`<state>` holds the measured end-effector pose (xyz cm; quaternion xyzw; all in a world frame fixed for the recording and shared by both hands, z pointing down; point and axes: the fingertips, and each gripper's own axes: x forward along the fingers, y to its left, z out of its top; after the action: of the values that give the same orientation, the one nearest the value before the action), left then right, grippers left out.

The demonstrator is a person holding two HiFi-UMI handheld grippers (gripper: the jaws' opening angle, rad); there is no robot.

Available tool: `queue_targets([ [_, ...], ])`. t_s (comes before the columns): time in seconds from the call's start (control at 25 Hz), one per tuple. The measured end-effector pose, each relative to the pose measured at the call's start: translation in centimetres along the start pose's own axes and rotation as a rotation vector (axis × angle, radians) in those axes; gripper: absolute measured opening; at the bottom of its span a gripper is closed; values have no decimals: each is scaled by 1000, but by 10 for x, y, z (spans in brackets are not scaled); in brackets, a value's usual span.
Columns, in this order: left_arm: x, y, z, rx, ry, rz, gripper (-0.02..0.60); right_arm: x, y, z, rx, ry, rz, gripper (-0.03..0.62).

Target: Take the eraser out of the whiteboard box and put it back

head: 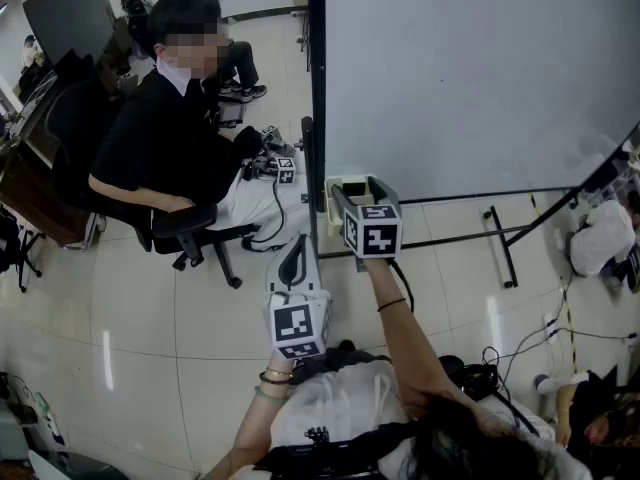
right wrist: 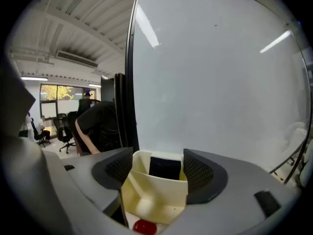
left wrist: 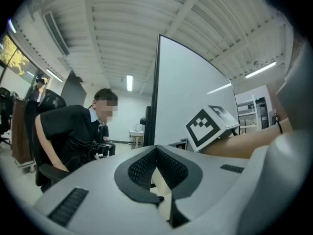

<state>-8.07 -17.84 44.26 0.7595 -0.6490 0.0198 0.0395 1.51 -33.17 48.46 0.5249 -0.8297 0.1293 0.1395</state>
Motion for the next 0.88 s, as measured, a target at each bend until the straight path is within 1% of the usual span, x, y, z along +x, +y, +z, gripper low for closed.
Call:
queue_targets([
  [0.12,-2,-1,8,-3,-16,-24,5,9,-8,-9,-31,68,-51,334],
  [0.16,-3,1,9,-3,-16,-24,5,11,-11,-10,-30,89,-64,325],
  [0.32,-4,10,6,-6,-11,-11,5,19,-20,-22,2,213,-107,325],
  [0.4,-4,12,6,-13,-11,-9,5,24,-19,-18,0,243,-113,324],
  [0.52,-4,13,5,-16,-11,-10,5,26,-17,-5,-39,224,-151,307],
  [0.6,-4,12,5,-13,-14,-17,5,22,-22,-5,-66,208,-164,271],
  [0.76,-7,10,6,-10,-15,-30,5,14,-23,-10,-27,136,-109,272],
  [0.88,-9,11,7,-12,-17,-31,5,-5,-18,10,-40,38,-76,272],
])
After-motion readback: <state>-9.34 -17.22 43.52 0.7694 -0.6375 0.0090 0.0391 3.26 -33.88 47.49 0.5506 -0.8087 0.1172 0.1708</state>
